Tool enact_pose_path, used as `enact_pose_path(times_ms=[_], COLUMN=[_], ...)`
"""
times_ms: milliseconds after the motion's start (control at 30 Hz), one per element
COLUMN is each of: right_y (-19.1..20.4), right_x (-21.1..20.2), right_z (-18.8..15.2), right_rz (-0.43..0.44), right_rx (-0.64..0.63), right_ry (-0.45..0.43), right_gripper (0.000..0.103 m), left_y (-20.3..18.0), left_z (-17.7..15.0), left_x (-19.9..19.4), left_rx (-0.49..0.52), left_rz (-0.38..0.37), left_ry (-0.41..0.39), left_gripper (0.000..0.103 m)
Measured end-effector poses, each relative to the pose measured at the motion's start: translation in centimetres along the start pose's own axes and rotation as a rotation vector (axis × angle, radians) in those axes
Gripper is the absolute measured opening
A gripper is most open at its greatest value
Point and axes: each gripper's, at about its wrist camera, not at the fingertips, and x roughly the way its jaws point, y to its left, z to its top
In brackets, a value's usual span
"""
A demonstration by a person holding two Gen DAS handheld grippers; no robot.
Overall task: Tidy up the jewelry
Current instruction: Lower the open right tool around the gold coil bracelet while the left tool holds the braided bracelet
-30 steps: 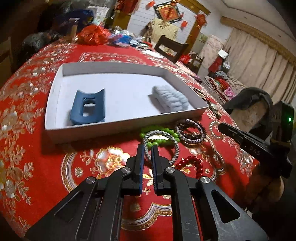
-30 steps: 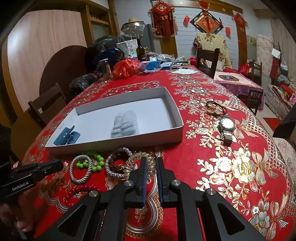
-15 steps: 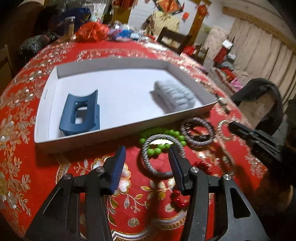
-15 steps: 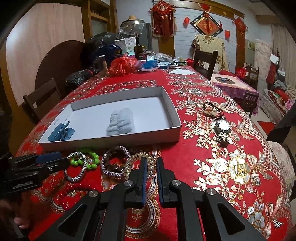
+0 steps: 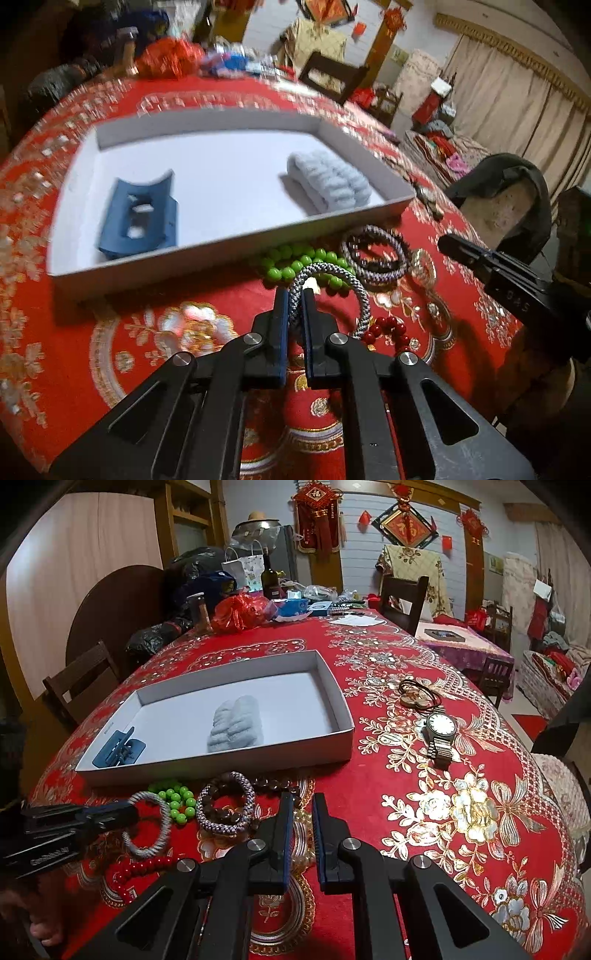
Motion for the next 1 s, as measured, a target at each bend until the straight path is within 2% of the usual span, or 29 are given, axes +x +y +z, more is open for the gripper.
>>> enact_pose_path(times_ms=[100,200,400,533,567,633,667,767,833,1000], right_y=[0.0,0.1,0.2,-0.2,-0.5,-1.3,-1.7,-3.8,-4.9,-3.7], right_x=[-0.1,-0.1,-0.3,-0.4,-0.5,-0.7,-0.9,-1.8,-1.8,-0.6], right_z=[0.0,0.0,0.0,0.0,0.0,-0.1,-0.2,-0.5,-0.8,-1.3], right_rz=[-0.003,-0.004,-0.004,-0.001,0.007,0.008,-0.005,-0.022,-0.011,0.049], right_rx=[-0.001,-0.004,-0.008,0.012,0.022,0.027,0.027,0.056,0.057,-0.025], right_ry=[-0.002,-0.003,-0.013,-0.018,-0.02,-0.018,-0.019,-0.023,0.011,0.072], right_gripper=[0.009,0.009,0.009,0.009,0.012,0.025,0.036,0.038,0.038,0.038], left_y=[0.2,0.5,-0.6,-0.7,-0.7,-0.3,-0.3,-0.2,-0.4,-0.6], left_z=[-0.3,-0.3,-0.4,-0.3,-0.3,-0.2,-0.2,-0.3,-0.3,-0.3], left_x=[-1.3,-1.8,-2.0,-2.0,-1.9,-1.8,-1.9,-2.0,-2.0,-1.8], left_rx=[-0.011,-0.032,0.03,0.041,0.038,0.021,0.017,0.013,0.02,0.029], left_rz=[0.018,0.048,0.098,0.104,0.101,0.108,0.109,0.116,0.128,0.137], left_ry=[-0.068,-0.097,-0.119,-0.122,-0.119,-0.116,-0.117,-0.121,-0.118,-0.113], left_gripper=[0.005,0.005,0.005,0.005,0.005,0.005,0.005,0.005,0.005,0.005])
